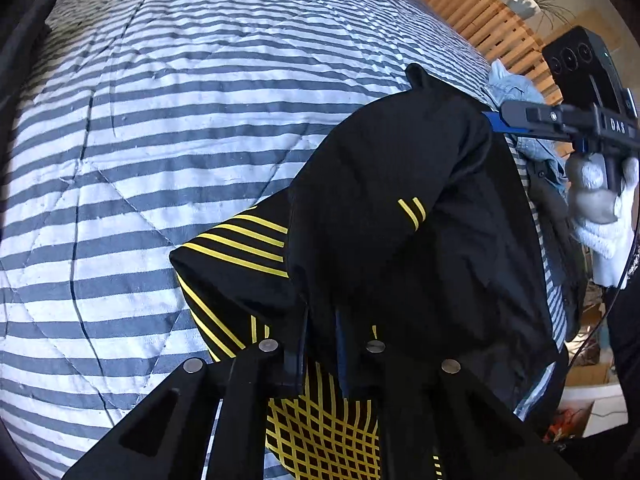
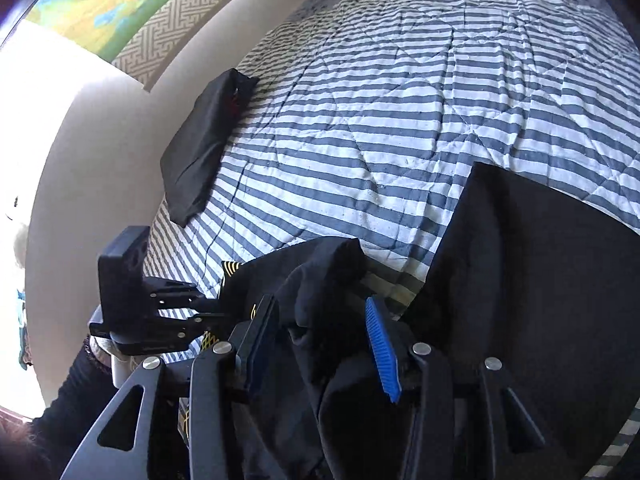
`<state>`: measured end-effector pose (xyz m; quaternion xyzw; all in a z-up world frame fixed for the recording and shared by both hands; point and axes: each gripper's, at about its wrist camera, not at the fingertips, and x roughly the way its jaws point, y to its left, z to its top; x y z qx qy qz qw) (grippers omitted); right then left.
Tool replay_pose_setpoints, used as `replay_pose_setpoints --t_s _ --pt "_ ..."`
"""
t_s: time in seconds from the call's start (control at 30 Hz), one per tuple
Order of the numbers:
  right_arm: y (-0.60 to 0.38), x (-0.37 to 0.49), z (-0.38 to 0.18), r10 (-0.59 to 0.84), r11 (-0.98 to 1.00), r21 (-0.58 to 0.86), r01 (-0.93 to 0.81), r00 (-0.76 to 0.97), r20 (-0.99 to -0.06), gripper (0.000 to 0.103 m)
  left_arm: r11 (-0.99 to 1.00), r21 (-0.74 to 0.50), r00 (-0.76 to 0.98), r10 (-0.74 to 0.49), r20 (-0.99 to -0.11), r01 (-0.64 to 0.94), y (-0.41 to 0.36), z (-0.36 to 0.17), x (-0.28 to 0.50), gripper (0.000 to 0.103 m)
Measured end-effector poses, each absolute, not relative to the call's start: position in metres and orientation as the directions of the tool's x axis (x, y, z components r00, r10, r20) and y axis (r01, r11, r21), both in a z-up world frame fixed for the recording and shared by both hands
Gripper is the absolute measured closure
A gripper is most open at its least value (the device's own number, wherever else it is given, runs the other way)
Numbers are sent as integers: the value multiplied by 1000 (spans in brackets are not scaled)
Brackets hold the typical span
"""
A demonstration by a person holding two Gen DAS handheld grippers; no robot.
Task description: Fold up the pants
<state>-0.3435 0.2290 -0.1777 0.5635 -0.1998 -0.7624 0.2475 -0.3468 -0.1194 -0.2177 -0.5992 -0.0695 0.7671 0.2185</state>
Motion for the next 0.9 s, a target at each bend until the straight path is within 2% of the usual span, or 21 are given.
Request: replay_pose_setpoints --t_s 0.03,0.17,0.3,0.33,0.37,0.4,0.43,0.5,0.53,0.57,0.6,0.63,0.67,0.7,0.77,0.9 --pt "234 -345 -178 -614 -787 603 129 -248 -749 54 -894 -365 -194 418 -887 -261 -118 -214 -345 97" --pt "245 -370 -201 -631 -755 655 -34 -238 -739 54 -894 -323 -210 396 -894 -310 -109 -204 -340 98" --pt "230 -391 -218 -666 -723 688 -59 -202 -718 54 -904 -246 -234 338 -911 -349 -103 -197 -337 99" --pt "219 -395 -221 -666 -730 682 -45 -176 -725 67 -910 -221 -254 320 -913 -352 -106 -193 -339 99" --pt "208 -396 -221 -640 -758 652 -22 -169 -750 95 -917 -194 -284 301 -910 -348 -113 -185 -343 99" --pt "199 -397 -217 -611 -786 618 16 -171 -773 99 -932 -158 -332 270 -904 -327 -121 -175 -351 99" --pt "191 -397 -210 -591 -804 591 62 -192 -784 99 -952 -104 -396 217 -892 -289 -129 -164 -360 99" --pt "184 -394 -181 -544 -838 520 163 -327 -773 99 -987 78 -592 22 -805 -143 -147 -138 -381 89" --pt "183 -392 -165 -505 -862 467 199 -423 -752 99 -988 142 -631 -69 -773 -65 -156 -132 -392 74" --pt "184 -390 -150 -453 -890 403 214 -522 -723 97 -988 153 -618 -112 -778 -13 -164 -131 -403 51" --pt "184 -391 -142 -396 -917 344 203 -572 -718 92 -992 125 -603 -103 -791 6 -171 -130 -413 46" --pt "185 -395 -140 -347 -937 299 180 -580 -737 69 -996 93 -604 -81 -793 11 -176 -128 -417 45" --pt "188 -403 -143 -335 -942 294 163 -547 -768 37 -996 91 -600 -82 -796 15 -178 -127 -420 45" --pt "195 -408 -146 -343 -938 315 143 -510 -789 32 -996 91 -596 -78 -799 9 -175 -128 -423 45" --pt "217 -404 -147 -367 -925 364 111 -515 -775 32 -999 44 -585 -19 -811 -28 -164 -131 -428 45" --pt "278 -381 -143 -308 -930 368 4 -556 -772 33 -986 -48 -532 125 -837 -157 -118 -148 -447 45"
